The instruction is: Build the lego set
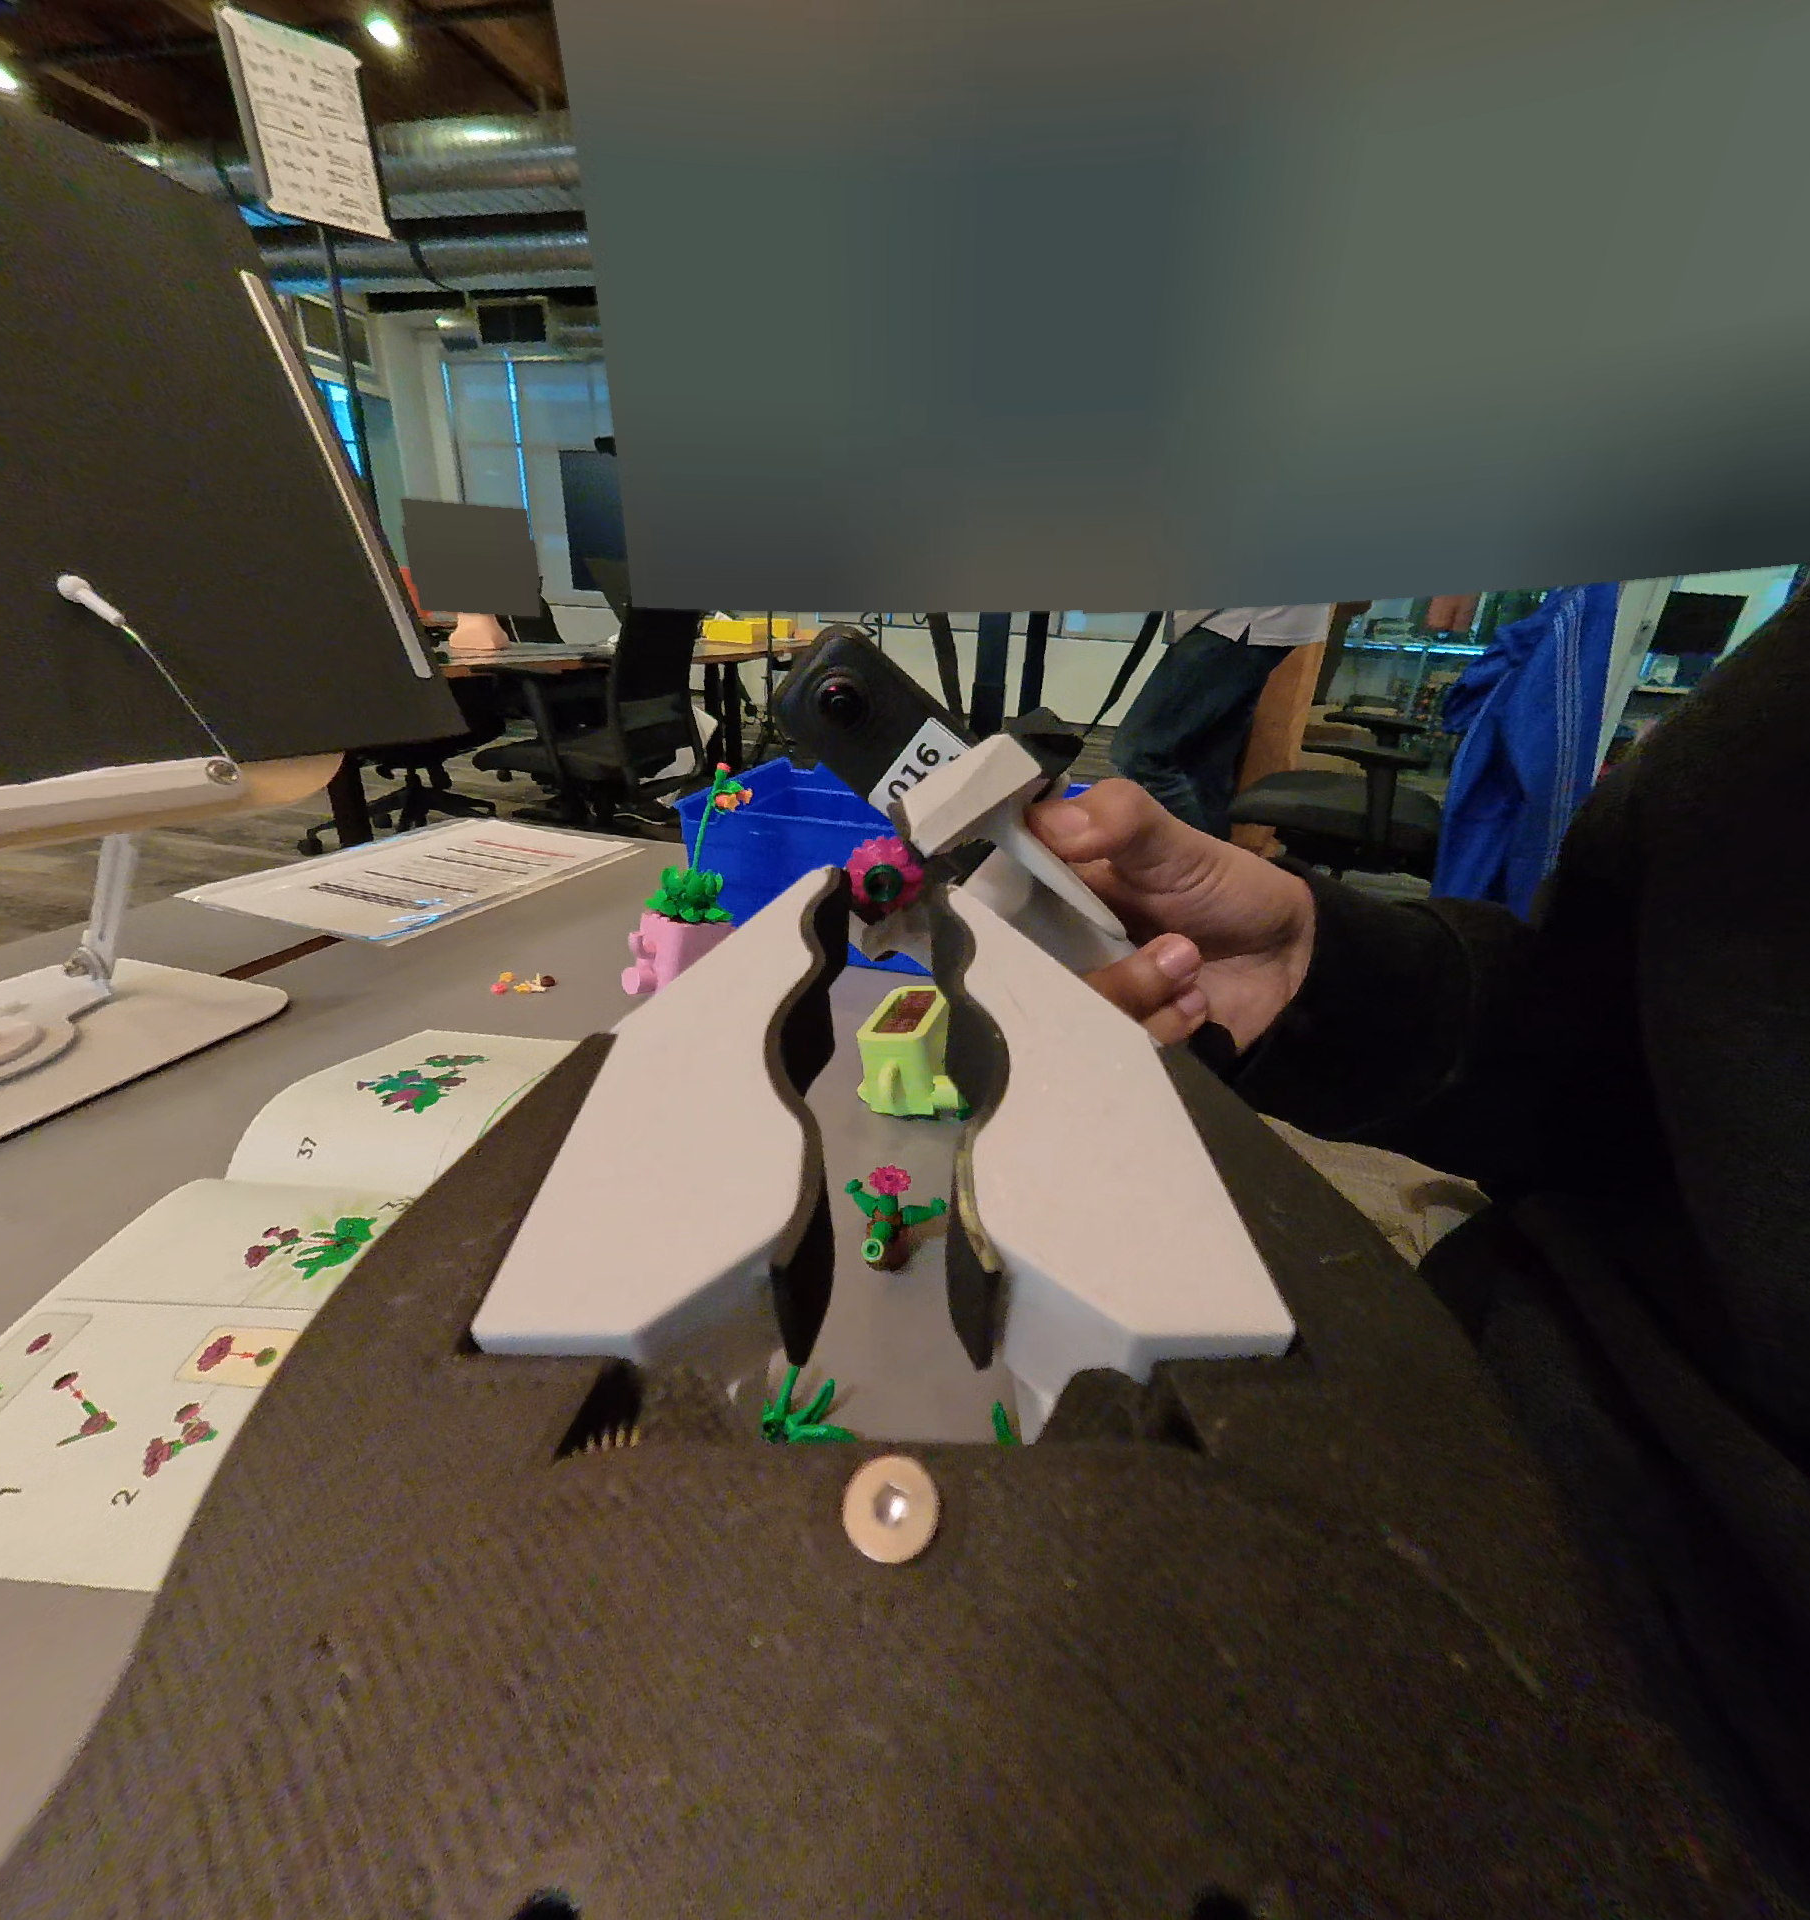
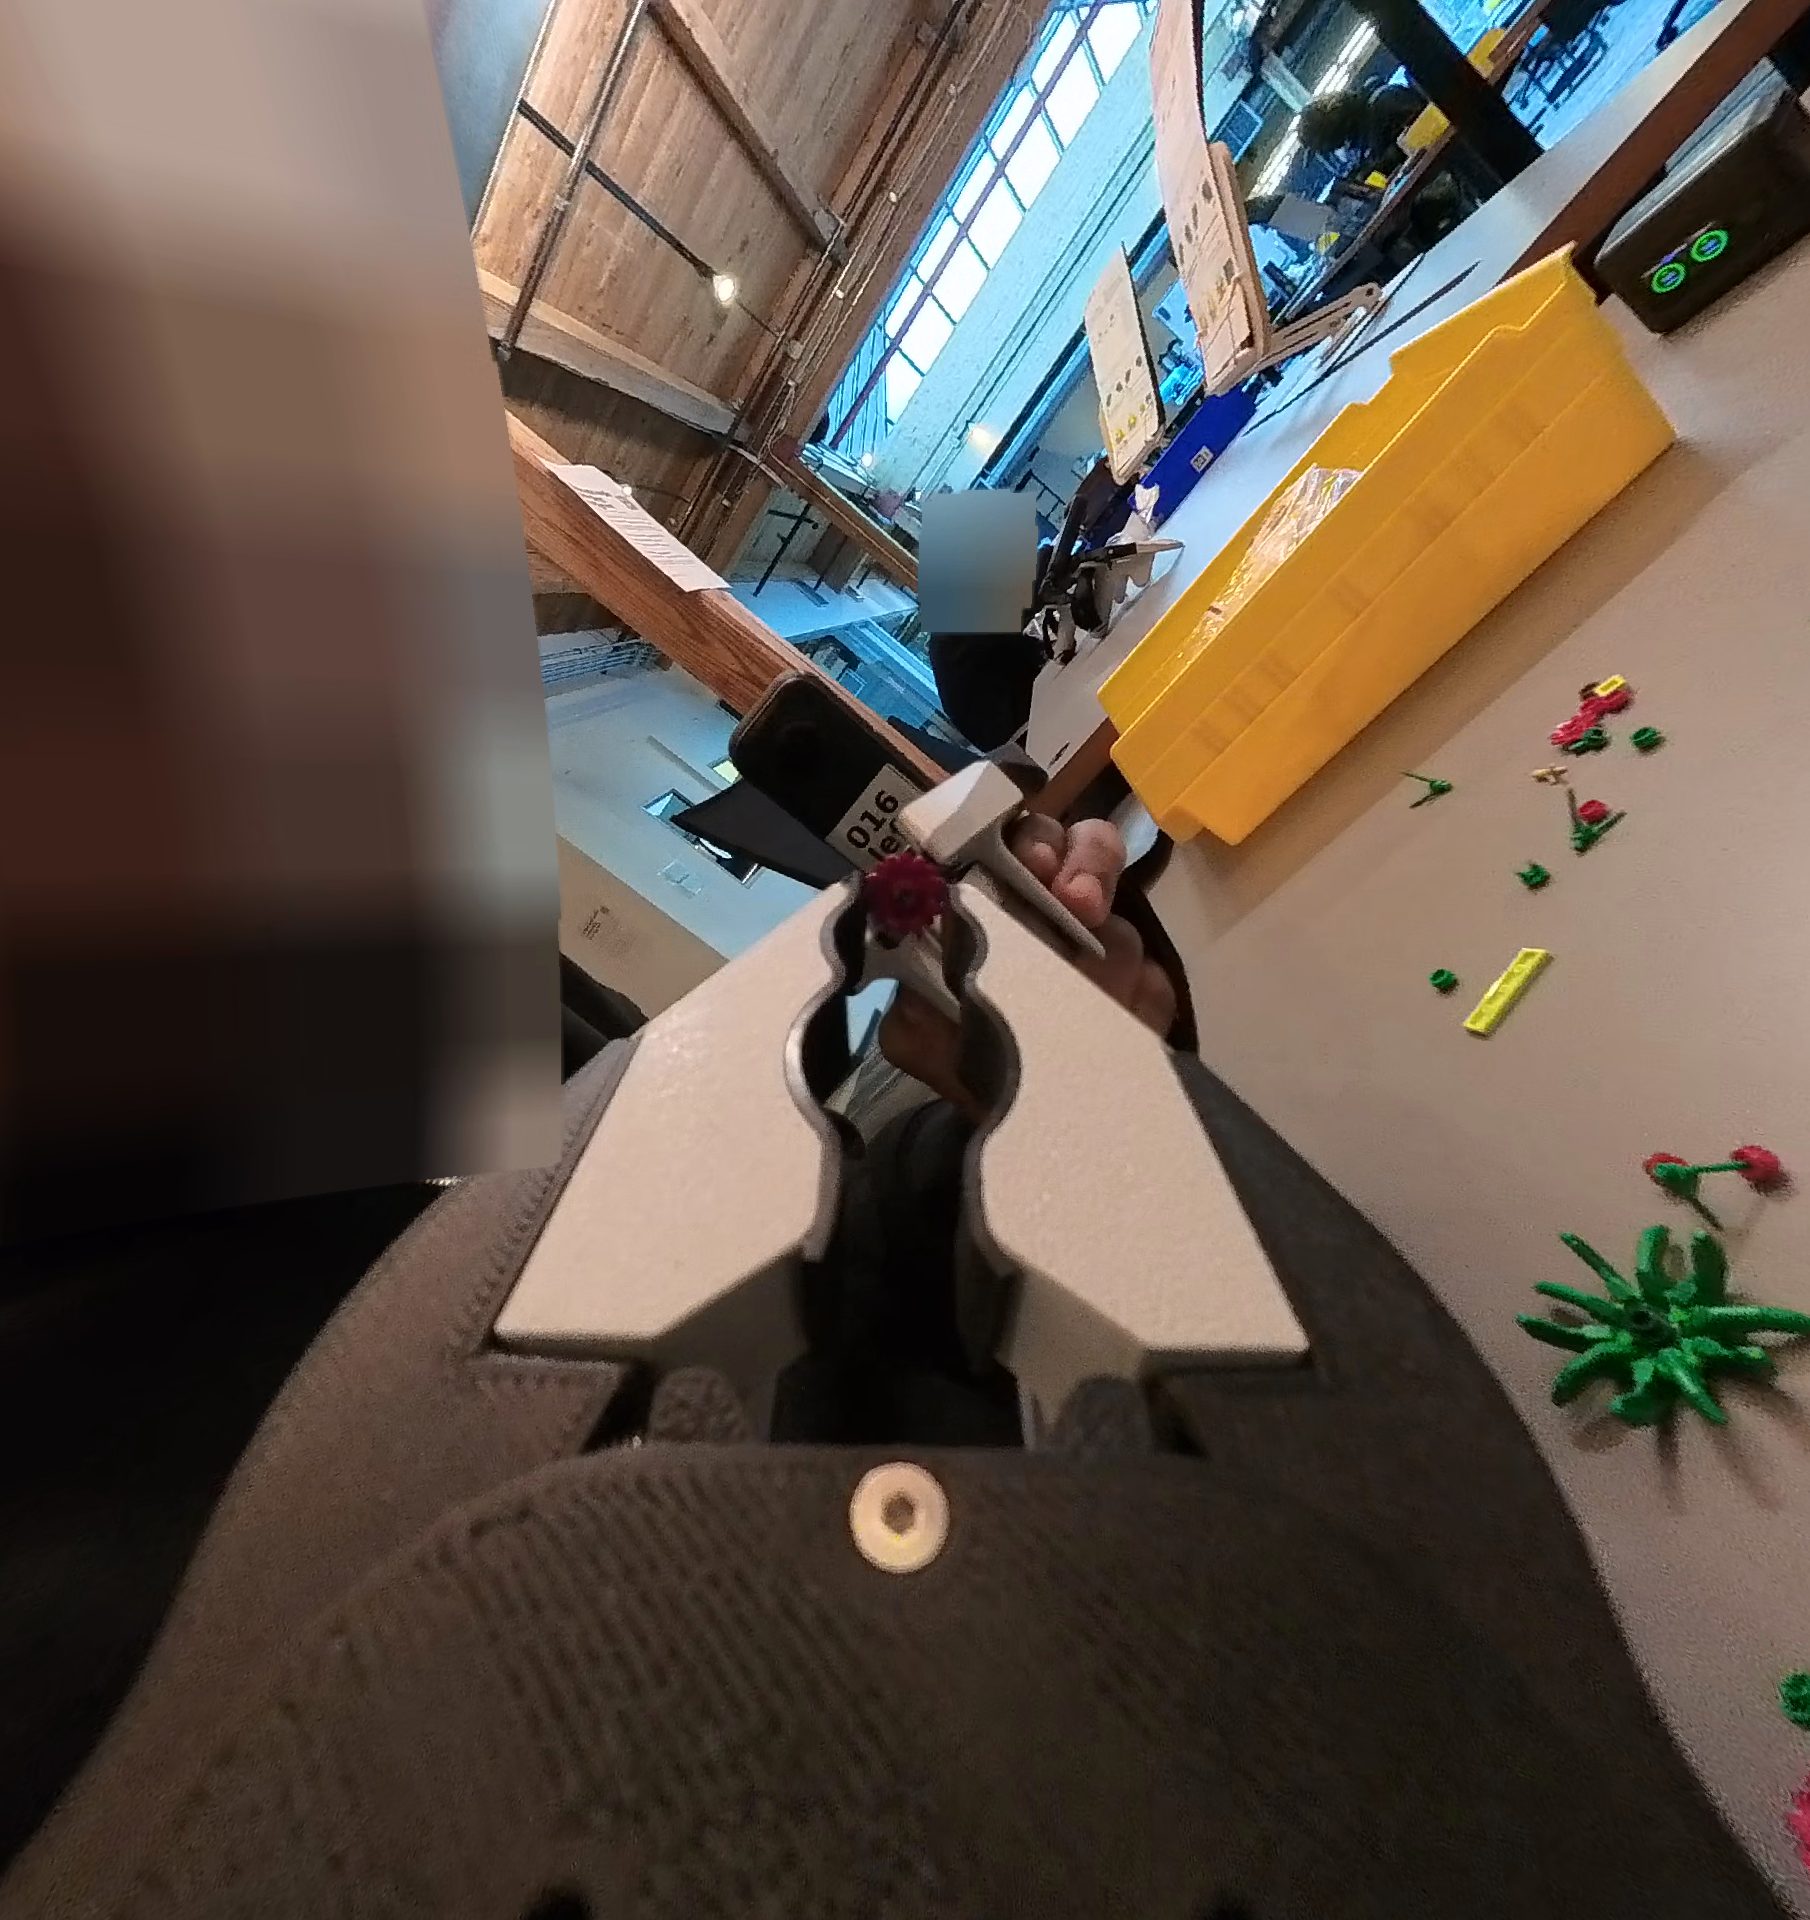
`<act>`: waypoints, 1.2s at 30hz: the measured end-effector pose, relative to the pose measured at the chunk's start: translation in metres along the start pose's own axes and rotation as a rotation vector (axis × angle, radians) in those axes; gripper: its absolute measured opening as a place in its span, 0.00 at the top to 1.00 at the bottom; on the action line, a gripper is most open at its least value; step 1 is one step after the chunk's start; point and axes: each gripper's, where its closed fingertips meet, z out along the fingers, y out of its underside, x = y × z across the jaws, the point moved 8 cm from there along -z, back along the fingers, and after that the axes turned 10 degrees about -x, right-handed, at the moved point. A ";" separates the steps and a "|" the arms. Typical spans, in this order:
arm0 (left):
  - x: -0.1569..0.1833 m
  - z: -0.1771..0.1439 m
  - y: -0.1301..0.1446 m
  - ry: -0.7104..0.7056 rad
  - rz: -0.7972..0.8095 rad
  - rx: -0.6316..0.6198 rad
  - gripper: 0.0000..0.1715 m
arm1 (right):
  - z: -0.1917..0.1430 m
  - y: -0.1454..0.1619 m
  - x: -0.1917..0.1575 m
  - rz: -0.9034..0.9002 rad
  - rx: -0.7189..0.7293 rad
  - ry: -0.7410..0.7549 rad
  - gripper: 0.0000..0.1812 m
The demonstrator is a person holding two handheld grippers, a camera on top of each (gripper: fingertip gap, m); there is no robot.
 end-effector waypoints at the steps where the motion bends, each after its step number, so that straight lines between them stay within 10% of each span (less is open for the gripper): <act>1: 0.000 0.000 0.000 -0.003 0.003 0.000 0.94 | 0.001 0.001 0.000 0.005 -0.006 -0.001 0.93; 36: 0.001 0.013 -0.006 0.095 -0.274 0.017 0.97 | -0.010 -0.003 -0.016 -0.131 0.009 0.112 0.94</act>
